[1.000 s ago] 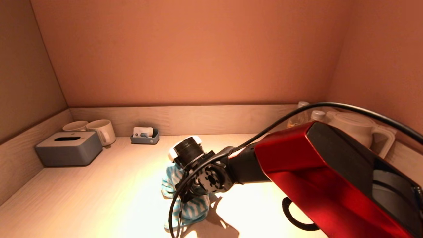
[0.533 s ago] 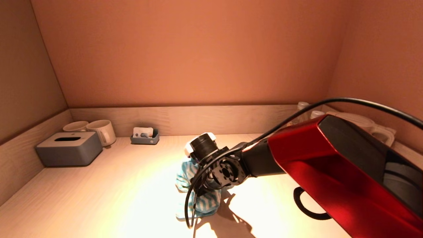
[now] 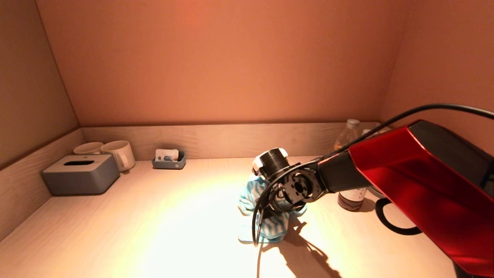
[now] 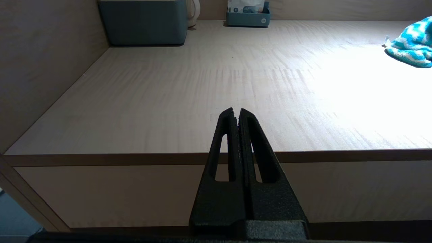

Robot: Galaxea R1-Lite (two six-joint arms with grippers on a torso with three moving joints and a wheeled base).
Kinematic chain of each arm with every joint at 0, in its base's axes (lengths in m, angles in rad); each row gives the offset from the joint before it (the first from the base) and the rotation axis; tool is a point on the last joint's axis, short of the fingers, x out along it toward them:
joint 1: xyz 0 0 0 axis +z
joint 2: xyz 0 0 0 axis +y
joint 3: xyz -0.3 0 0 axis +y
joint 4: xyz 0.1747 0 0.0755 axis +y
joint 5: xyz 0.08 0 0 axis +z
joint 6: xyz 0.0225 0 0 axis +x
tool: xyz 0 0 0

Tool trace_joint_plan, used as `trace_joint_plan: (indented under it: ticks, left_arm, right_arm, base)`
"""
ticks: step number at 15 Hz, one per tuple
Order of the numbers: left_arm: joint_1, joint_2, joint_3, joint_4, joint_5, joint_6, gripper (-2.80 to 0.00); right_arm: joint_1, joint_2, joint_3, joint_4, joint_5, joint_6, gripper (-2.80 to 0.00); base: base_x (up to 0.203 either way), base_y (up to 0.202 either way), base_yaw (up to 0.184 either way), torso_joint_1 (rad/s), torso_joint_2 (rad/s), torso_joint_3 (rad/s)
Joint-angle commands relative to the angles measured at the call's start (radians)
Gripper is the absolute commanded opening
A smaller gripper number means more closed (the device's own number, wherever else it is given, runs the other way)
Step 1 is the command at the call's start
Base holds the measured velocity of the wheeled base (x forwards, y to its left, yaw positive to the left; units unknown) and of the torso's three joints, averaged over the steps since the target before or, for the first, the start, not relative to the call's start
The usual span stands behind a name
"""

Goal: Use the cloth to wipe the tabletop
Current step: Sweep the stains on the table

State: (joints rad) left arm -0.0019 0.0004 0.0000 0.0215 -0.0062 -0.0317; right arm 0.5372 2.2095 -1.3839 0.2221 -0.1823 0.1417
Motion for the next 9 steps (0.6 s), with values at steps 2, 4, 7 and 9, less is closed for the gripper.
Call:
trace_joint_plan:
  ticks: [2, 4, 7, 9]
  left_arm:
    - [-0.001, 0.000, 0.000, 0.000, 0.000, -0.001, -2.80]
    - [-0.001, 0.000, 0.000, 0.000, 0.000, -0.001, -2.80]
    - [-0.001, 0.000, 0.000, 0.000, 0.000, -0.001, -2.80]
    - [-0.001, 0.000, 0.000, 0.000, 0.000, -0.001, -2.80]
  right_arm:
    - [-0.031, -0.042, 0.073, 0.000, 0.005, 0.000, -2.80]
    - [-0.039, -0.079, 0.138, -0.017, 0.010, 0.000, -2.80]
    - [0.001, -0.128, 0.223, -0.065, 0.010, -0.002, -2.80]
    - [0.087, -0.165, 0.281, -0.081, 0.020, 0.001, -2.80]
  base:
    - [0.000, 0.000, 0.000, 0.000, 0.00, 0.000]
    - [0.000, 0.000, 0.000, 0.000, 0.00, 0.000]
    - [0.000, 0.000, 0.000, 0.000, 0.00, 0.000]
    - [0.000, 0.000, 0.000, 0.000, 0.00, 0.000]
